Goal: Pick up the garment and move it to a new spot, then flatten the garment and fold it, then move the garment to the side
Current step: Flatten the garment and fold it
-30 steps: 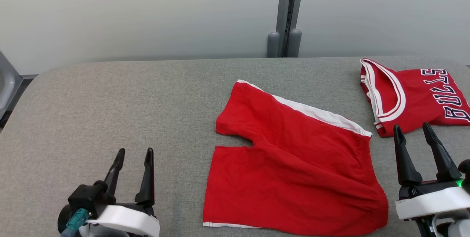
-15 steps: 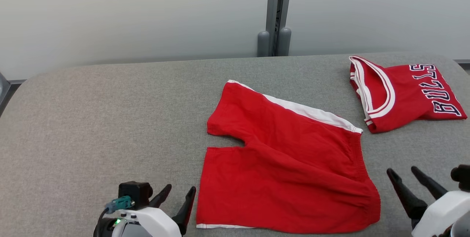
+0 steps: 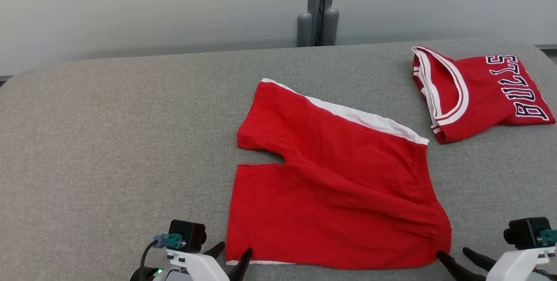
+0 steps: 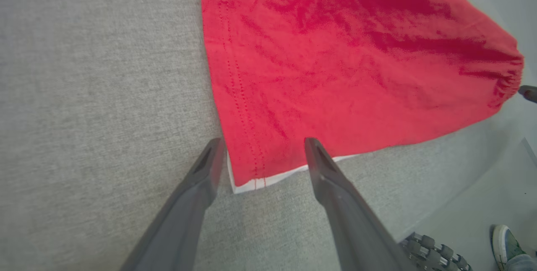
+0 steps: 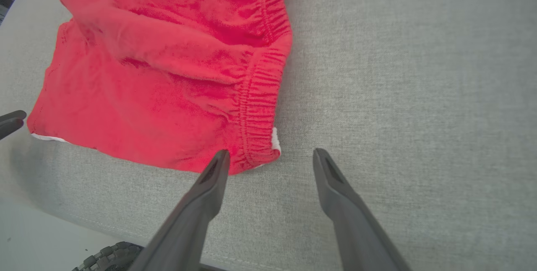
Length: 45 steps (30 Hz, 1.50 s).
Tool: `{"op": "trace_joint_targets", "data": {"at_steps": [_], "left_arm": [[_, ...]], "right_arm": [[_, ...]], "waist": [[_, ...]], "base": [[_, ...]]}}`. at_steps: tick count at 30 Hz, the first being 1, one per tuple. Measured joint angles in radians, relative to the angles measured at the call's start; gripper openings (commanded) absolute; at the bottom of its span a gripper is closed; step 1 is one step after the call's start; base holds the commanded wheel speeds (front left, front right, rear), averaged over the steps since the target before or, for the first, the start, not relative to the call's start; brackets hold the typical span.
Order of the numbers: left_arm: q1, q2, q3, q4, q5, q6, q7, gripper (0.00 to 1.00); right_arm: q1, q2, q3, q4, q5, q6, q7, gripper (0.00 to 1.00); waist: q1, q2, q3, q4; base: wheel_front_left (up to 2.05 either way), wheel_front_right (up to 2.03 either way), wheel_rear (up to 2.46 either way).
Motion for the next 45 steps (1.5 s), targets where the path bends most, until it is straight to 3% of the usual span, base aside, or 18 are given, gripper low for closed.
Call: {"op": "trace_joint_targets", "data": {"at_steps": [17,18,19,20,22,23,34,45], "left_arm": [[-0.049,0.005,-0.028,0.065,0.005,0.014,0.063,1.00],[-0.050,0.006,-0.029,0.065,0.003,0.014,0.064,1.00],[-0.050,0.007,-0.029,0.065,0.001,0.014,0.065,1.00],[-0.050,0.007,-0.029,0.065,0.000,0.013,0.065,0.81],[-0.051,0.009,-0.030,0.065,-0.002,0.013,0.067,0.12],[-0.051,0.011,-0.031,0.066,-0.003,0.013,0.068,0.00],[-0.007,0.048,-0.022,-0.018,-0.056,-0.003,0.111,0.00],[0.105,0.130,0.013,-0.214,-0.133,0.003,0.225,0.00]], "right_arm": [[-0.082,-0.007,0.134,0.111,0.019,0.000,-0.041,1.00],[-0.083,-0.009,0.138,0.114,0.025,0.000,-0.044,0.89],[-0.085,-0.011,0.143,0.119,0.028,0.000,-0.049,0.58],[-0.087,-0.014,0.150,0.123,0.030,0.000,-0.051,0.41],[-0.092,-0.020,0.162,0.127,0.038,0.000,-0.058,0.00],[-0.095,-0.022,0.167,0.129,0.042,0.000,-0.059,0.00],[-0.092,-0.055,0.192,0.130,0.100,0.000,-0.075,0.00],[0.016,-0.077,0.124,0.029,0.148,0.000,0.076,0.00]], "waist": [[0.0000,0.0000,0.042,0.005],[0.0000,0.0000,0.043,0.005],[0.0000,0.0000,0.043,0.005],[0.0000,0.0000,0.042,0.005],[0.0000,0.0000,0.040,0.006],[0.0000,0.0000,0.038,0.006],[0.0000,0.0000,-0.010,0.016],[0.0000,0.0000,-0.038,0.024]], "base": [[0.00,0.00,0.00],[0.00,0.00,0.00],[0.00,0.00,0.00],[0.00,0.00,0.00],[0.00,0.00,0.00],[0.00,0.00,0.00],[0.00,0.00,0.00],[0.00,0.00,0.00]]}}
